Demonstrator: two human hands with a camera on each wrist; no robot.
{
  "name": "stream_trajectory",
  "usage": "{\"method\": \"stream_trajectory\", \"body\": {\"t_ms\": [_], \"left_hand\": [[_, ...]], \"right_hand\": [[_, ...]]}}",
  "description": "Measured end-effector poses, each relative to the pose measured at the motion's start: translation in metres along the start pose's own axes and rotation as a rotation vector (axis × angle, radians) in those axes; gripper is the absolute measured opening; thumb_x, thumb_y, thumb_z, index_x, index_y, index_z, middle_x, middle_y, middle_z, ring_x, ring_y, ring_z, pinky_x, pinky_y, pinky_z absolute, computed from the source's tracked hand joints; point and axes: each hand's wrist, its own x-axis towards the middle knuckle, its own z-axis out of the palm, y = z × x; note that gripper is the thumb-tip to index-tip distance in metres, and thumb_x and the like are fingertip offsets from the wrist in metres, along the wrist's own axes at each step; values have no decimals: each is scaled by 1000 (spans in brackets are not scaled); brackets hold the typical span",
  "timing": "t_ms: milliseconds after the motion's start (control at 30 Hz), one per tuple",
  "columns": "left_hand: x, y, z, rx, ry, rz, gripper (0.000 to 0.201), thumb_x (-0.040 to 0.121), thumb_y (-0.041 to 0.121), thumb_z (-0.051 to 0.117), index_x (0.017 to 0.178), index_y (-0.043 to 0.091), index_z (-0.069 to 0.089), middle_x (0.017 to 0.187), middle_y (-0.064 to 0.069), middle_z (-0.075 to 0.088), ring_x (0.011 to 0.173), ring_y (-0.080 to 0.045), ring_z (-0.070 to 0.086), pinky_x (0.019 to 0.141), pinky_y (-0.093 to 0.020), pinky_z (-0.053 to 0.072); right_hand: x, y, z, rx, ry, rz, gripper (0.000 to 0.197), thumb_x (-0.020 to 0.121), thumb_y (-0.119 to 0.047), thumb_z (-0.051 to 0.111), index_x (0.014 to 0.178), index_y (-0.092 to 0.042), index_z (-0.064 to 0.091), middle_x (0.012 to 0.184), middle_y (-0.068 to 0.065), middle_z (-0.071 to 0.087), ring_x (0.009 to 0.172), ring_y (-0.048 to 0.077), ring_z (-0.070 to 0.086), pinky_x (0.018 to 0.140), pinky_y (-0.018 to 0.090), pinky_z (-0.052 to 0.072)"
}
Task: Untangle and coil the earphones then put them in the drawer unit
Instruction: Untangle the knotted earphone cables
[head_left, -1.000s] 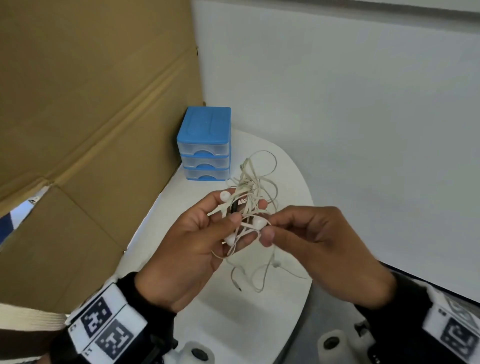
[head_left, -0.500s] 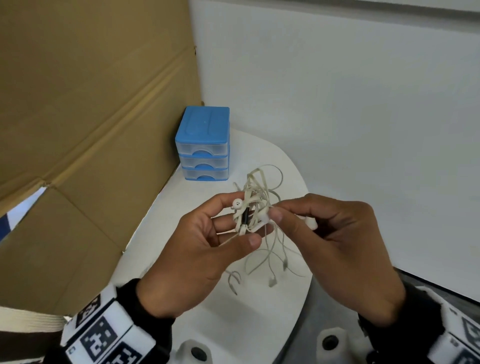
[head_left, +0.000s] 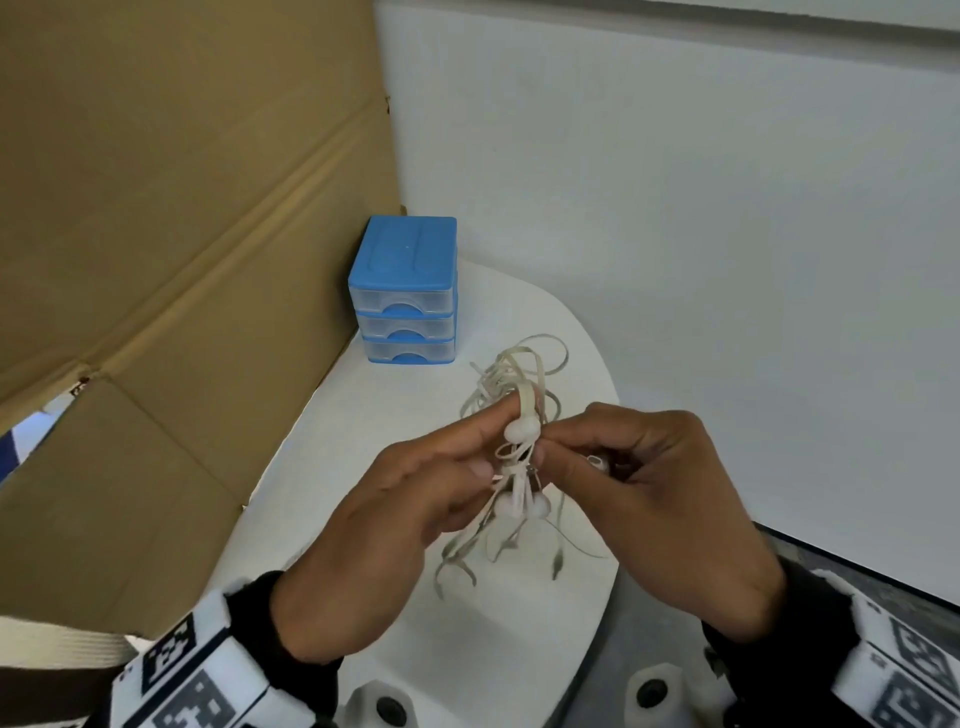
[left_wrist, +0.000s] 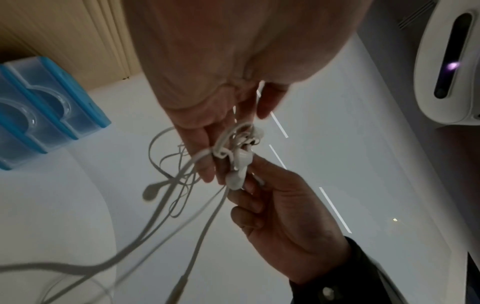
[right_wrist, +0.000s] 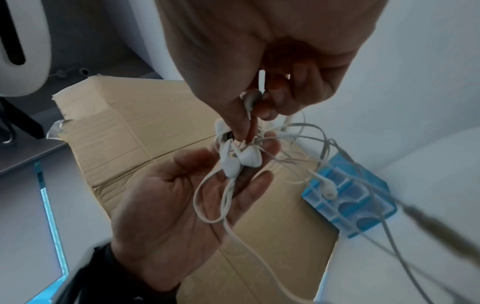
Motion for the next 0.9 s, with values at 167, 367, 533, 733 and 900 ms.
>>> {"method": "stream_trajectory", "body": {"t_ms": [167, 367, 533, 733, 900], "left_hand": [[2, -2, 5, 31, 81, 49, 28, 90, 20, 61, 117, 23, 56, 81, 0, 76, 73, -8, 68, 72, -14, 50], [4, -2, 10, -7, 184, 130, 28, 76, 18, 63, 99, 8, 52, 75, -8, 77, 63, -12, 69, 65, -17, 53], [5, -5, 8, 94, 314, 188, 14, 72, 21, 68, 84, 13, 67, 71, -6, 76, 57, -13, 69, 56, -21, 54], [4, -9, 6, 113, 388, 241, 35, 58, 27, 78, 91, 20, 66, 76, -5, 77, 64, -18, 70, 59, -25, 55], [2, -13, 6, 134, 392, 248, 29, 57, 30, 79, 86, 24, 76, 81, -4, 78, 74, -21, 74, 71, -31, 60]], "right_hand": [[-1, 1, 5, 109, -2, -4, 9, 82, -7, 75, 79, -14, 80, 61, -3, 64, 53, 12, 50, 53, 16, 39], [-3, 2, 6, 99, -9, 29, 7, 83, -7, 74, 79, -11, 78, 58, -12, 55, 51, 4, 44, 51, 10, 35], [-5, 0, 10, 57, -99, 92, 12, 88, -12, 70, 79, -16, 77, 66, -11, 60, 53, 7, 43, 48, 14, 34], [-2, 0, 12, 434, -194, 328, 24, 83, -30, 59, 76, -11, 74, 73, 4, 63, 65, 17, 54, 48, 26, 37], [-5, 4, 17, 346, -165, 302, 23, 77, -36, 71, 78, -13, 75, 74, 16, 65, 68, 18, 57, 50, 28, 43]]}}
